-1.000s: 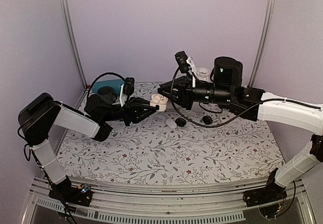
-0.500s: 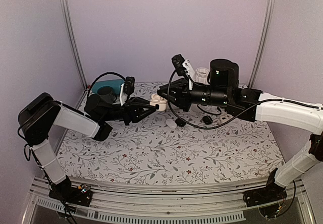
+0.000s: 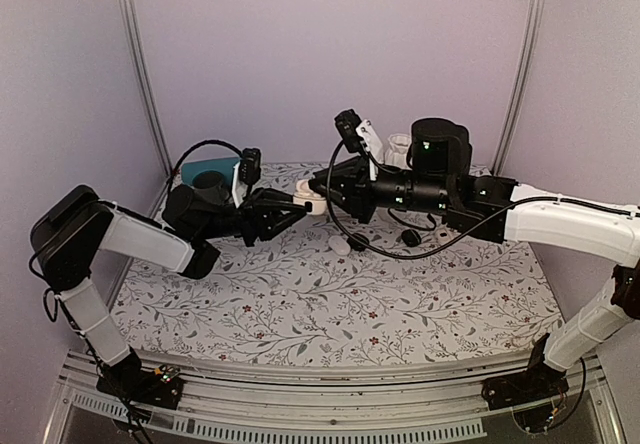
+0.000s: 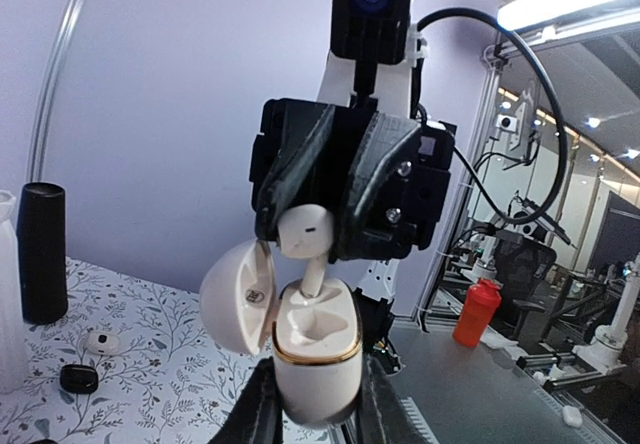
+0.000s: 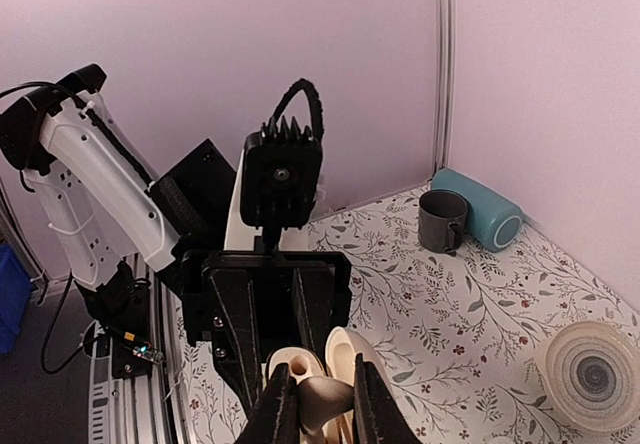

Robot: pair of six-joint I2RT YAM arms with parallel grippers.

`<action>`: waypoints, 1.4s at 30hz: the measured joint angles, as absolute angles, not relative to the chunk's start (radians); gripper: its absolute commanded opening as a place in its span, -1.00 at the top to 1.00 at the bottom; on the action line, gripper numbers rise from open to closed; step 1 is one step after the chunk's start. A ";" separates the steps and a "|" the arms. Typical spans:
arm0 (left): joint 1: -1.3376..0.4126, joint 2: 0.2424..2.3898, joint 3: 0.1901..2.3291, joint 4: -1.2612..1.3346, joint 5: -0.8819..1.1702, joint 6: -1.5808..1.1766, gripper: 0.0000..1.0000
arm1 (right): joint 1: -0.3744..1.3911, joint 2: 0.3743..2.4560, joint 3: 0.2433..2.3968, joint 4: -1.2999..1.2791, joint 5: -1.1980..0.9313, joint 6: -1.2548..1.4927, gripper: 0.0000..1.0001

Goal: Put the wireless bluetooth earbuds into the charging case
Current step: Insert the right earbud into the right side groove of the charging case.

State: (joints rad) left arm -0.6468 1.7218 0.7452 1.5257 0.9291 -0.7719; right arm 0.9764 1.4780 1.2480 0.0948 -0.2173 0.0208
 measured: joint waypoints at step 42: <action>-0.680 1.627 0.680 1.518 0.749 -0.485 1.00 | 1.021 1.520 1.322 0.088 -0.142 0.010 0.23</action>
State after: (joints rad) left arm -0.6800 1.6272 0.6796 1.5177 0.7490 -0.4854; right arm 1.0210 1.5200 1.3216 0.0875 -0.1421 0.0105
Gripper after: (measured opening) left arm 0.210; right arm 0.342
